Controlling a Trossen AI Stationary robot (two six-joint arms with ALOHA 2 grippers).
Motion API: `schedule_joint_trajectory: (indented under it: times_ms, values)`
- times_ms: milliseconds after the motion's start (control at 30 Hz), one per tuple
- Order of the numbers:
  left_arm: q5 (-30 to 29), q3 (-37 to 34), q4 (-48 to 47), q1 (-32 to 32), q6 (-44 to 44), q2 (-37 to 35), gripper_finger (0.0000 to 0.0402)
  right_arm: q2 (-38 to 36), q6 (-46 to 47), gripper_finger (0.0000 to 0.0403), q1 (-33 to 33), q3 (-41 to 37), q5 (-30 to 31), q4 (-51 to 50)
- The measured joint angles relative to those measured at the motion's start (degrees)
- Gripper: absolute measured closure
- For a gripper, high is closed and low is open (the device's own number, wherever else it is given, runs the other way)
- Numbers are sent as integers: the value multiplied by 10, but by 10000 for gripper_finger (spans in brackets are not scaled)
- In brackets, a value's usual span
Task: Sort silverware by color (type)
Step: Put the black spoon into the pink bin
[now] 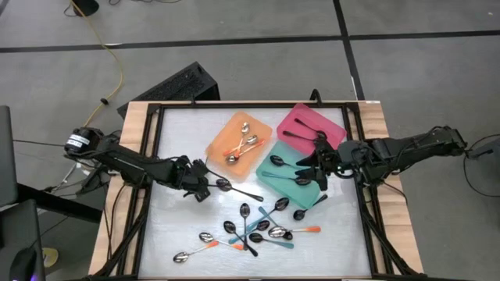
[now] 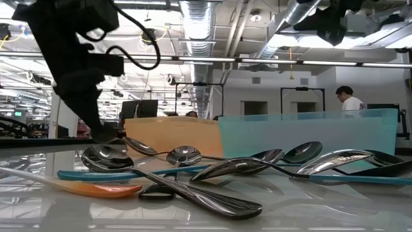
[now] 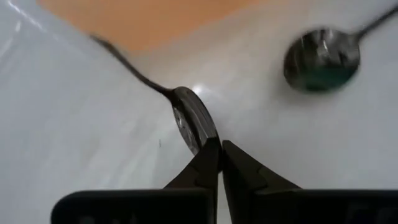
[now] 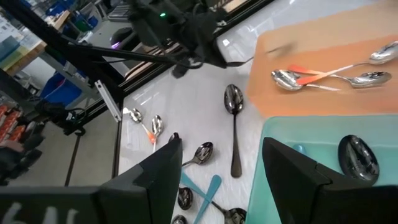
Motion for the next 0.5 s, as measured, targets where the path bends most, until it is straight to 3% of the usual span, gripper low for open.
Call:
schedule_joint_trajectory:
  times_ms: [267, 500]
  values:
    - [30, 27, -150, -74, -164, -31, 400, 0, 0, 171, -2, 0, 0, 3]
    - [-58, 64, -156, -147, -270, -113, 401, 17, -27, 171, -2, 0, 0, 59]
